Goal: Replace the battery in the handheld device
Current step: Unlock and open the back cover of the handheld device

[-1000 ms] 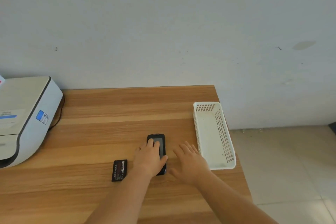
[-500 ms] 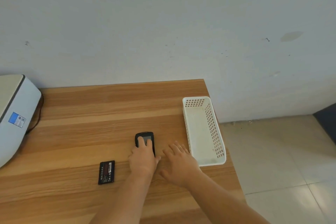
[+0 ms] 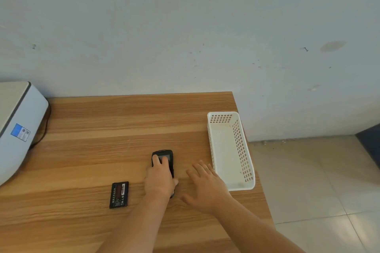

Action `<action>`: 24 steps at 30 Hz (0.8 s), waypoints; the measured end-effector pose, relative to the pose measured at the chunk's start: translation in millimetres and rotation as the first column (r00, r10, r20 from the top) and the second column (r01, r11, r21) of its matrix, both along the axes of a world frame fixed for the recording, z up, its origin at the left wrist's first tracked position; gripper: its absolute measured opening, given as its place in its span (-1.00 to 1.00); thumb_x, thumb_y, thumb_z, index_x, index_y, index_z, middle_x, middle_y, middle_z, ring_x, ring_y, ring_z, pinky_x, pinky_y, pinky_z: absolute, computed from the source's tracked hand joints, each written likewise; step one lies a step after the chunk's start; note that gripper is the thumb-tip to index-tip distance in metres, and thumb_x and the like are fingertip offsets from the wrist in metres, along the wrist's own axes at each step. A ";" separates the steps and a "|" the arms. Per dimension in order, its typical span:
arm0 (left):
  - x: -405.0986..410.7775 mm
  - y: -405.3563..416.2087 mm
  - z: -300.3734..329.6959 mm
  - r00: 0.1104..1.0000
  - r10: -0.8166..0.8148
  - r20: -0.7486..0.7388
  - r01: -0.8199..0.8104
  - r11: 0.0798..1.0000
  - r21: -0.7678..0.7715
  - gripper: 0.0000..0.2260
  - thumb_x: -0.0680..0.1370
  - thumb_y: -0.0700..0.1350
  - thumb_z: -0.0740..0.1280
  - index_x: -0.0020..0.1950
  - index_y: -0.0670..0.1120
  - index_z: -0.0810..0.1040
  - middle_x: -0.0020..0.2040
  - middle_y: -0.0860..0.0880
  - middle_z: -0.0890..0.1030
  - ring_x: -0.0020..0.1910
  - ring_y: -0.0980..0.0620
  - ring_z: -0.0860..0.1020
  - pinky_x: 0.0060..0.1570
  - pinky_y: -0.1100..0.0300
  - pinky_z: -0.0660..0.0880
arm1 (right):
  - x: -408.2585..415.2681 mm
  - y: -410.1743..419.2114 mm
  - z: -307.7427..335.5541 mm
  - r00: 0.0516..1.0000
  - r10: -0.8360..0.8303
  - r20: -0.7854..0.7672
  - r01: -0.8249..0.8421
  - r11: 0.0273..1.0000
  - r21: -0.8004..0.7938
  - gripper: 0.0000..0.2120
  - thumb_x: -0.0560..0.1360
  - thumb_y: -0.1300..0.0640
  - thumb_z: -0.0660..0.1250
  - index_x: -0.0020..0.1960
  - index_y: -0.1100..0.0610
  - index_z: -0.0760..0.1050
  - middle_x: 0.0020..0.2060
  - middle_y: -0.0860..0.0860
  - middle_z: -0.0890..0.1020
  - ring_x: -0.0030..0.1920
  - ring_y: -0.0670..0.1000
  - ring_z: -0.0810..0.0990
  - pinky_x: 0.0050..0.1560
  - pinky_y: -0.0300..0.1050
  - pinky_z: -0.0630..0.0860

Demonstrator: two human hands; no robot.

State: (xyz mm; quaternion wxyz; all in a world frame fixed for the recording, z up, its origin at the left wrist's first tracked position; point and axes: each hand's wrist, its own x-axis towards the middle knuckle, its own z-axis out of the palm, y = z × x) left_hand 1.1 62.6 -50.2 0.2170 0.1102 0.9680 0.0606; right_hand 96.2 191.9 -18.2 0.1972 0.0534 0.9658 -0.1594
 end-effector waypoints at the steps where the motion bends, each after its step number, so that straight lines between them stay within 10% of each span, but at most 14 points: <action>1: -0.1 -0.5 0.1 1.000 0.014 0.008 -0.015 1.000 0.022 -0.38 0.45 0.12 0.44 0.39 -0.05 0.28 0.45 -0.10 0.22 0.16 -0.12 0.45 -0.02 0.12 0.52 | 0.3 0.2 0.4 1.000 0.002 0.000 -0.002 1.000 0.000 -0.24 0.49 -0.31 0.16 0.56 0.03 0.07 0.57 0.07 0.04 0.55 0.06 -0.17 0.50 0.03 -0.23; 9: -0.9 -11.1 2.2 0.976 0.159 0.150 -0.191 0.954 0.230 -0.26 0.42 0.08 0.48 0.48 -0.08 0.22 0.43 -0.09 0.30 0.29 -0.15 0.42 0.20 -0.01 0.49 | -1.1 -3.5 2.1 1.000 0.015 0.016 -0.015 1.000 0.008 -0.24 0.48 -0.31 0.15 0.56 0.01 0.07 0.57 0.06 0.03 0.55 0.06 -0.19 0.52 0.10 -0.22; 18: -3.8 -23.6 17.1 0.933 0.242 0.267 -0.327 0.880 0.345 -0.38 0.47 -0.06 0.41 0.47 -0.08 0.26 0.21 -0.10 0.47 0.12 -0.09 0.50 -0.01 0.09 0.50 | -0.8 -5.6 4.8 0.999 0.018 0.026 -0.019 0.999 0.043 -0.24 0.46 -0.35 0.13 0.55 -0.01 0.10 0.57 0.05 0.04 0.55 0.07 -0.17 0.52 0.13 -0.20; 24: -4.3 -33.1 16.3 0.909 0.253 0.332 -0.395 0.779 0.487 -0.77 0.51 -0.14 0.37 0.07 0.05 0.37 -0.08 0.08 0.49 -0.17 0.14 0.47 -0.18 0.21 0.46 | 0.4 -6.5 7.4 1.000 0.021 0.021 -0.022 0.998 0.065 -0.24 0.46 -0.36 0.12 0.54 -0.03 0.09 0.57 0.05 0.05 0.55 0.07 -0.17 0.52 0.13 -0.21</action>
